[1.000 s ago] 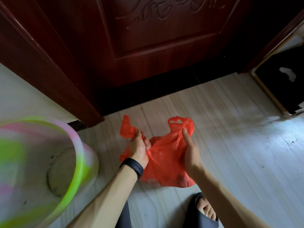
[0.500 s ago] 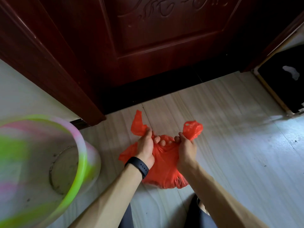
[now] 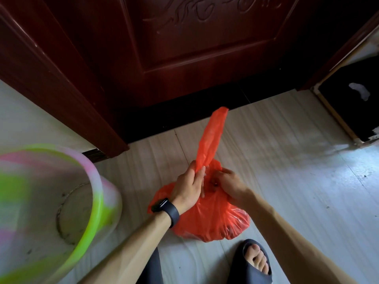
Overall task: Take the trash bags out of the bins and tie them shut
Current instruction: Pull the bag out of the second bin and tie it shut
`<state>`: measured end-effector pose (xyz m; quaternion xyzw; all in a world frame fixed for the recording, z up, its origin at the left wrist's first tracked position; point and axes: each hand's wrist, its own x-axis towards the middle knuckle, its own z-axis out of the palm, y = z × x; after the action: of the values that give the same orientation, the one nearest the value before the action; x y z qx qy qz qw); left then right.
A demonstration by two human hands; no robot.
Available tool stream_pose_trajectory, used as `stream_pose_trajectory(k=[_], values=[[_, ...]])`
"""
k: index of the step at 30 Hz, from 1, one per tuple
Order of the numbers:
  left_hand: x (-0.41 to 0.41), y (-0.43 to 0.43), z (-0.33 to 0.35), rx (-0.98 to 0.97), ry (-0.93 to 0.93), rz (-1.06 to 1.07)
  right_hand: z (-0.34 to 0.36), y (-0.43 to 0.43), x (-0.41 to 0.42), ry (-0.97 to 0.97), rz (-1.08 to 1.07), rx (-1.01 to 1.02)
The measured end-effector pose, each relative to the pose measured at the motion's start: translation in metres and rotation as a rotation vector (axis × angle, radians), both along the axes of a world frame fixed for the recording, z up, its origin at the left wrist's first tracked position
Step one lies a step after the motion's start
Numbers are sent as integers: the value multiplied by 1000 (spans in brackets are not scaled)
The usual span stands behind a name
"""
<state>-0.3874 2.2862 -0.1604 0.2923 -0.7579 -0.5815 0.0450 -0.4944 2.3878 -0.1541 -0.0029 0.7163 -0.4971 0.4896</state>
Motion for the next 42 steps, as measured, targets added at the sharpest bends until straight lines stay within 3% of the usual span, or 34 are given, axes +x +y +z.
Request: stream_pose_trajectory(k=[3,7,10,13,15,19,22,25,28,30,33,36,38,40,42], values=[[2,-12,4,-247,-80,-169,10,8,-9,-35,123,-51],[1,-16,11,-711,-202,-432,25,14,-8,-305,220,-222],[3,-1,9,-1104,-86,-497,25,9,-3,-271,110,-186],[6,8,0,-1164,36,-467,3,2,-5,-168,-195,-20],[8,8,-4,-871,36,-402,-5,4,-10,-209,-339,-8],[10,-2,6,-59,-145,-212,6,12,-12,-402,-354,-121],[7,-15,4,274,-216,-213,5,16,-9,-483,-319,-208],[6,-25,0,537,-272,-147,7,21,-8,-536,-146,-303],[6,-32,2,872,-296,-82,9,31,-10,-488,22,-307],[6,-37,3,1069,-320,-71,9,36,-13,-353,119,-216],[5,-39,1,1184,-270,-39,11,37,-13,32,303,-46],[2,-40,8,1213,-256,-74,3,35,-8,359,241,0],[0,-41,11,1132,-333,-142,-4,34,-2,560,218,37],[-3,-42,15,1012,-397,-251,-6,33,5,701,166,58],[-6,-42,18,967,-435,-326,-10,34,10,716,110,60]])
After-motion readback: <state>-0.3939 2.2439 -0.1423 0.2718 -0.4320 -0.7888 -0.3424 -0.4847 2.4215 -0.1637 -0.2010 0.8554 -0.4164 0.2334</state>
